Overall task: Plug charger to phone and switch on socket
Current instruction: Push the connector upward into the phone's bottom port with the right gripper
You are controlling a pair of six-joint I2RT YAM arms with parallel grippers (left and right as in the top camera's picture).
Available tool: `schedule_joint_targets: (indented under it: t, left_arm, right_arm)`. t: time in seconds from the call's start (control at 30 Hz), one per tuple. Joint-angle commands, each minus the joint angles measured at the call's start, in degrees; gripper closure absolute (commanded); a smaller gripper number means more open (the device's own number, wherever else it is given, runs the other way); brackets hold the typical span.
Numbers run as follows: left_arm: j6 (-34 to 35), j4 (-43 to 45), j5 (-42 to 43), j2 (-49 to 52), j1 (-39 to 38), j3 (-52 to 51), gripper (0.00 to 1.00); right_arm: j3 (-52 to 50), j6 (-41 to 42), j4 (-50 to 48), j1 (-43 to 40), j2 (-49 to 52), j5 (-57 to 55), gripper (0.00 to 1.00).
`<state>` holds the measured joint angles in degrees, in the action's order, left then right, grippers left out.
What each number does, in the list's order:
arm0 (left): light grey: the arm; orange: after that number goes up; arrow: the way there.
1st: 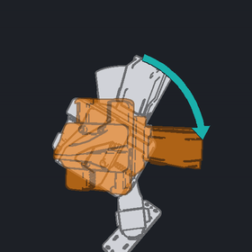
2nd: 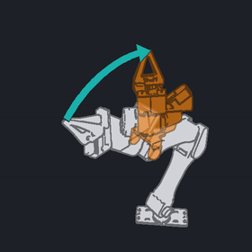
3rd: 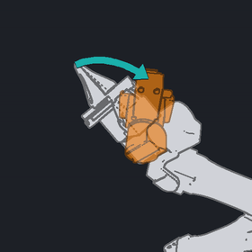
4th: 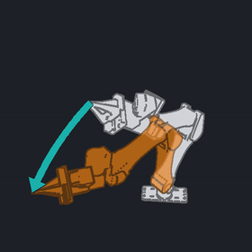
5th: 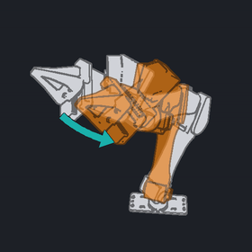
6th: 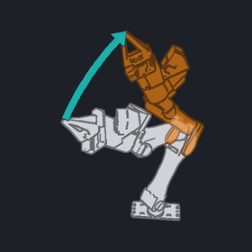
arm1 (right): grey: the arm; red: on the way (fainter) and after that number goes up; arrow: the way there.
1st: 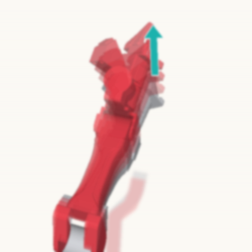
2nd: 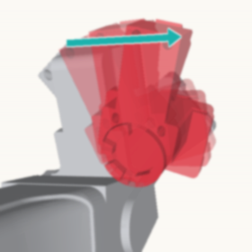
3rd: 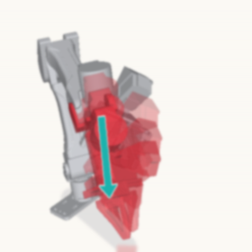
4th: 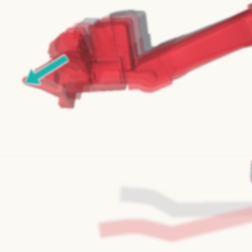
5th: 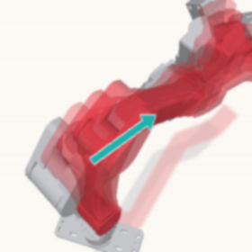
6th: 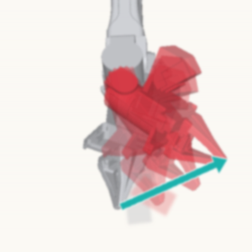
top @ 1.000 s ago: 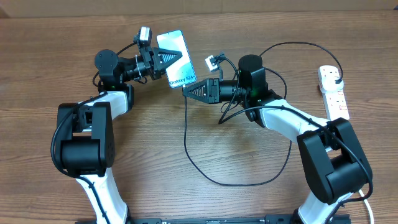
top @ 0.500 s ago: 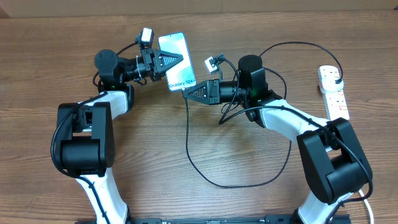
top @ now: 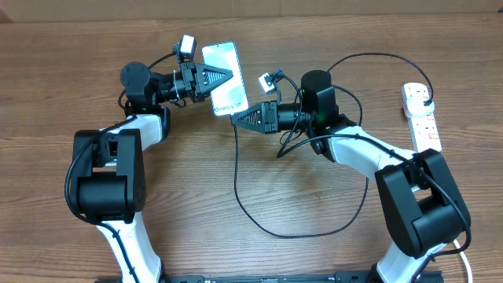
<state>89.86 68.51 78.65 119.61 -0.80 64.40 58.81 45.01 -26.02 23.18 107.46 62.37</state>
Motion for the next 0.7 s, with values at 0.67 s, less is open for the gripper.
schedule_joint_targets:
  t: [0.67]
  left_arm:
    - [-1.7, -3.3, 9.9, -0.4, -2.4, 1.0, 0.96]
  right_arm:
    - [0.1, 0.2, -3.1, -1.9, -0.7, -5.7, 0.96]
